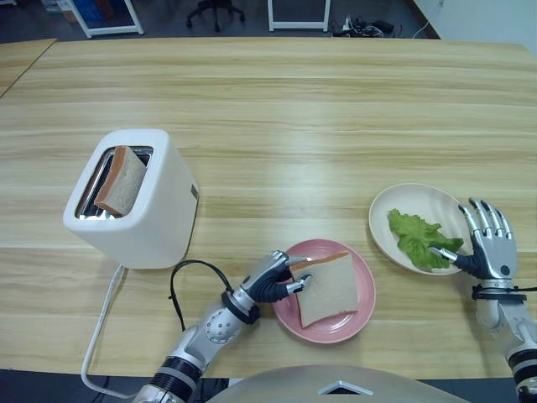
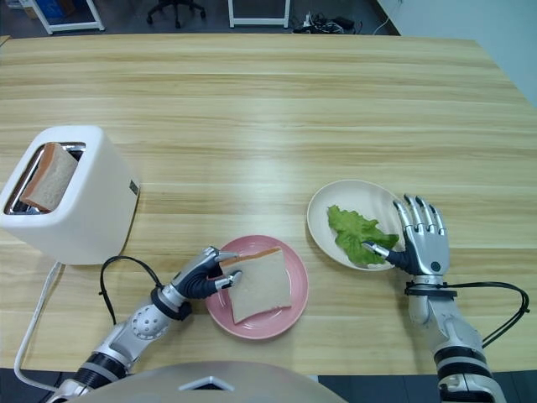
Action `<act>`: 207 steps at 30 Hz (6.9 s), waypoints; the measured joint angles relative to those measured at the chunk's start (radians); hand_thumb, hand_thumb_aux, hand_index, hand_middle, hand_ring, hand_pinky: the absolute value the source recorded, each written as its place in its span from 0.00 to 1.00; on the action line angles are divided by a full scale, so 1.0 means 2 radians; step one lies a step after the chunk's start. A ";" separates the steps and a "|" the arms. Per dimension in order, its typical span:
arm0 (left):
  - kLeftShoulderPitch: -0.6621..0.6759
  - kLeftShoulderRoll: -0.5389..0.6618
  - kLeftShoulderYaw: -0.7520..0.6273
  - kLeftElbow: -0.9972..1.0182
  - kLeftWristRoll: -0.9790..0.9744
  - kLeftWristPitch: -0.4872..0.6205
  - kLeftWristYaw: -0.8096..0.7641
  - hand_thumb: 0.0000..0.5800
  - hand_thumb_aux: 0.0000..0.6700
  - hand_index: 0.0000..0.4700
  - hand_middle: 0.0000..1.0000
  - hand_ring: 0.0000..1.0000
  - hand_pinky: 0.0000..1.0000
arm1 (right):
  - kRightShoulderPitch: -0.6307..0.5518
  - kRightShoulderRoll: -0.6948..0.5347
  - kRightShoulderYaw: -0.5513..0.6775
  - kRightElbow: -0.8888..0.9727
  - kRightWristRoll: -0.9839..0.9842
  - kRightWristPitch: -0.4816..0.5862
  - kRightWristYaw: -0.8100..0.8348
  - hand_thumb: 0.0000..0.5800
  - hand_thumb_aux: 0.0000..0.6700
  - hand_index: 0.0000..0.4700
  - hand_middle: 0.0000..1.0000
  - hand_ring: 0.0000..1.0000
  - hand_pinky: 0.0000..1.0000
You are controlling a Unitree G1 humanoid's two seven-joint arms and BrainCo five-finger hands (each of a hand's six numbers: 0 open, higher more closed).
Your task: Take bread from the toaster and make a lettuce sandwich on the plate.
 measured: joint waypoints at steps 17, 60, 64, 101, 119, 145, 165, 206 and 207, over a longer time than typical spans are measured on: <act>0.006 0.018 0.037 -0.078 0.070 0.023 0.048 0.91 0.71 0.71 0.00 0.00 0.00 | 0.025 -0.053 0.039 -0.050 0.044 0.021 0.092 1.00 1.00 1.00 0.00 0.00 0.00; -0.038 -0.022 0.097 -0.018 0.110 -0.022 0.260 0.00 0.00 0.00 0.00 0.00 0.00 | -0.004 0.010 0.156 -0.281 -0.003 -0.101 0.099 1.00 1.00 1.00 0.00 0.00 0.00; -0.038 -0.024 0.093 -0.012 0.128 -0.033 0.277 0.00 0.00 0.00 0.00 0.00 0.00 | -0.010 0.022 0.179 -0.267 -0.008 -0.119 0.118 1.00 1.00 1.00 0.00 0.00 0.00; 0.057 0.016 0.317 -0.187 0.173 0.119 0.317 0.00 0.00 0.00 0.00 0.00 0.00 | -0.065 0.072 0.229 -0.181 -0.064 -0.084 0.076 0.00 0.00 0.00 0.00 0.00 0.00; 0.079 0.172 0.379 -0.120 0.048 0.257 0.020 0.07 0.04 0.04 0.00 0.00 0.00 | -0.069 0.078 0.234 -0.148 -0.064 -0.073 0.026 0.00 0.00 0.00 0.00 0.00 0.00; 0.044 0.241 0.353 -0.037 0.059 0.199 0.106 1.00 1.00 1.00 1.00 1.00 1.00 | -0.070 0.075 0.245 -0.126 -0.064 -0.071 0.002 0.00 0.00 0.00 0.00 0.00 0.00; -0.063 0.182 0.334 -0.025 0.039 0.166 0.252 1.00 1.00 1.00 1.00 1.00 1.00 | -0.087 0.078 0.254 -0.103 -0.063 -0.069 -0.015 0.00 0.00 0.00 0.00 0.00 0.00; 0.011 -0.089 0.051 -0.093 -0.245 0.127 -0.118 1.00 1.00 1.00 1.00 1.00 1.00 | -0.063 0.066 0.189 -0.204 -0.053 -0.042 -0.093 0.00 0.00 0.00 0.00 0.00 0.00; 0.006 -0.084 0.052 -0.081 -0.234 0.124 -0.122 1.00 1.00 1.00 1.00 1.00 1.00 | -0.061 0.064 0.187 -0.207 -0.053 -0.043 -0.091 0.00 0.00 0.00 0.00 0.00 0.00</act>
